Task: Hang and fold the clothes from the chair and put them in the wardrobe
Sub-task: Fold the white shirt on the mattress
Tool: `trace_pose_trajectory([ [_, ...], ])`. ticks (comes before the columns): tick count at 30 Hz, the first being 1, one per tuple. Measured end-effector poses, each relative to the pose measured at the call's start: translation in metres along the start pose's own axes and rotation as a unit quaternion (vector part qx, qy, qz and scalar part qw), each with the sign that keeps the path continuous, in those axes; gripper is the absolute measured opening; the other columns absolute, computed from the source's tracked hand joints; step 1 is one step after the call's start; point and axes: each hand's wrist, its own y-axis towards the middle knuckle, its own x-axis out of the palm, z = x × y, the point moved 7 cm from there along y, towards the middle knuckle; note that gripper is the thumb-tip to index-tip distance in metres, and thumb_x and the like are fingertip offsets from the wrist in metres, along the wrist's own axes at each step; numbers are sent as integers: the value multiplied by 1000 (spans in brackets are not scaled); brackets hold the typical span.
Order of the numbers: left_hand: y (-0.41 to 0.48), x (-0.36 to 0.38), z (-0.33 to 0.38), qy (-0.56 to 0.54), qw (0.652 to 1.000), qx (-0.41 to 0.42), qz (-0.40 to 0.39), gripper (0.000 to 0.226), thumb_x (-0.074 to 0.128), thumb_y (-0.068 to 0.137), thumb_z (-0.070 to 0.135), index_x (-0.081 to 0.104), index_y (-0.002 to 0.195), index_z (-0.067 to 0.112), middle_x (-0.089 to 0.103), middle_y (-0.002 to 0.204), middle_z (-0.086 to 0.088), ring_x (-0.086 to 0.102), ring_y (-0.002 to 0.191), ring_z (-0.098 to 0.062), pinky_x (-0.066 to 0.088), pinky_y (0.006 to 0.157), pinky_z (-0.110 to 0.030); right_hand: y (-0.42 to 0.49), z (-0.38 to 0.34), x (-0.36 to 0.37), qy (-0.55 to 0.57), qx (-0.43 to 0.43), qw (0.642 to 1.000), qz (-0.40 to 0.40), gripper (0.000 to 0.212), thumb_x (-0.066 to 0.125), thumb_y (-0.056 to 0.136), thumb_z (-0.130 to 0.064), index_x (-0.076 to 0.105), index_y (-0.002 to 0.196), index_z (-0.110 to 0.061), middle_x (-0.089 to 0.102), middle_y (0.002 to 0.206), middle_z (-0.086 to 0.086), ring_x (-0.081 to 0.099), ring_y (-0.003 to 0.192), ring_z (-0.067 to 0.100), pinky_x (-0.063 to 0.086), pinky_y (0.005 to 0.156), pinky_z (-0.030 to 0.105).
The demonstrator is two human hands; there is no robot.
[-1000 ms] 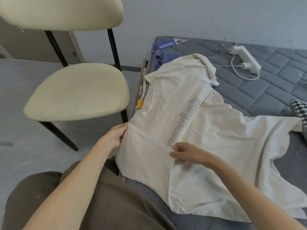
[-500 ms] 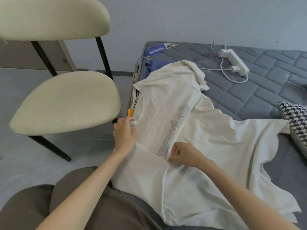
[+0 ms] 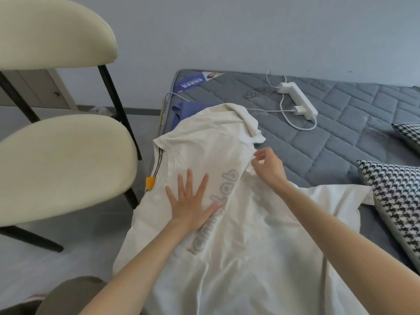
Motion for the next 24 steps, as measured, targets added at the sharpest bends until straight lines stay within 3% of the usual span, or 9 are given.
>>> trace_pose_trajectory([
  [4, 13, 10, -16, 8, 1000, -9, 10, 96, -15, 50, 93, -39, 133, 49, -54, 139, 1, -44, 132, -27, -18, 105, -66, 45, -3, 0, 23, -4, 1000, 13, 38, 54, 93, -19, 44, 130, -15, 51, 130, 4, 54, 109, 19, 44, 93, 35],
  [7, 19, 15, -26, -1, 1000, -18, 17, 95, -17, 50, 93, -35, 134, 52, -51, 141, 4, -42, 134, -22, -21, 103, -64, 71, -13, 7, 66, -3, 998, 11, 50, 55, 93, -25, 37, 139, -20, 49, 136, 0, 57, 106, 21, 50, 93, 42],
  [11, 23, 17, -29, 7, 1000, -22, 20, 91, 0, 60, 91, -29, 137, 52, -48, 144, 4, -39, 136, -21, -31, 97, -60, 105, -17, 18, 141, 61, 988, -13, 64, 63, 88, -31, 35, 144, -19, 47, 121, -7, 57, 100, 21, 53, 69, 33],
  [12, 23, 17, -29, 12, 999, -23, 18, 91, -1, 59, 91, -30, 137, 52, -49, 144, 4, -40, 136, -21, -33, 94, -59, 111, -15, 20, 164, 85, 983, -15, 57, 65, 85, -30, 45, 136, -18, 51, 112, -6, 56, 94, 21, 47, 59, 27],
  [14, 24, 17, -29, 23, 999, -23, 8, 94, -7, 56, 92, -33, 136, 52, -51, 142, 4, -41, 135, -21, -37, 90, -57, 119, -14, 18, 189, 116, 975, 8, 11, 65, 80, -26, 63, 89, -20, 53, 80, -4, 47, 75, 21, 37, 52, 24],
  [16, 24, 16, -28, 21, 1000, -22, 1, 95, -10, 53, 92, -34, 135, 51, -53, 140, 4, -43, 133, -22, -38, 87, -57, 122, -15, 11, 201, 117, 972, 39, 23, 60, 81, -19, 46, 63, -19, 38, 63, -2, 34, 64, 19, 32, 49, 22],
  [18, 24, 16, -28, 7, 1000, -21, -12, 96, -11, 51, 94, -34, 134, 52, -55, 138, 5, -45, 132, -21, -37, 87, -58, 121, -25, -7, 203, 79, 972, 91, 32, 59, 83, -16, 37, 60, -19, 32, 60, -3, 29, 59, 15, 28, 48, 22],
  [21, 25, 16, -28, -6, 999, -21, -47, 100, -15, 42, 97, -37, 130, 54, -57, 135, 6, -47, 129, -20, -29, 95, -65, 107, -58, -43, 148, 6, 973, 178, 18, 62, 84, -24, 51, 70, -20, 50, 67, -7, 47, 68, 14, 39, 64, 25],
  [24, 24, 9, -27, -14, 992, -32, -118, 94, 10, 60, 95, -31, 134, 54, -53, 139, 5, -43, 134, -22, -20, 101, -68, 84, -104, -67, 106, -95, 970, 198, 6, 60, 84, -27, 62, 86, -22, 60, 77, -15, 57, 82, 11, 41, 72, 22],
])
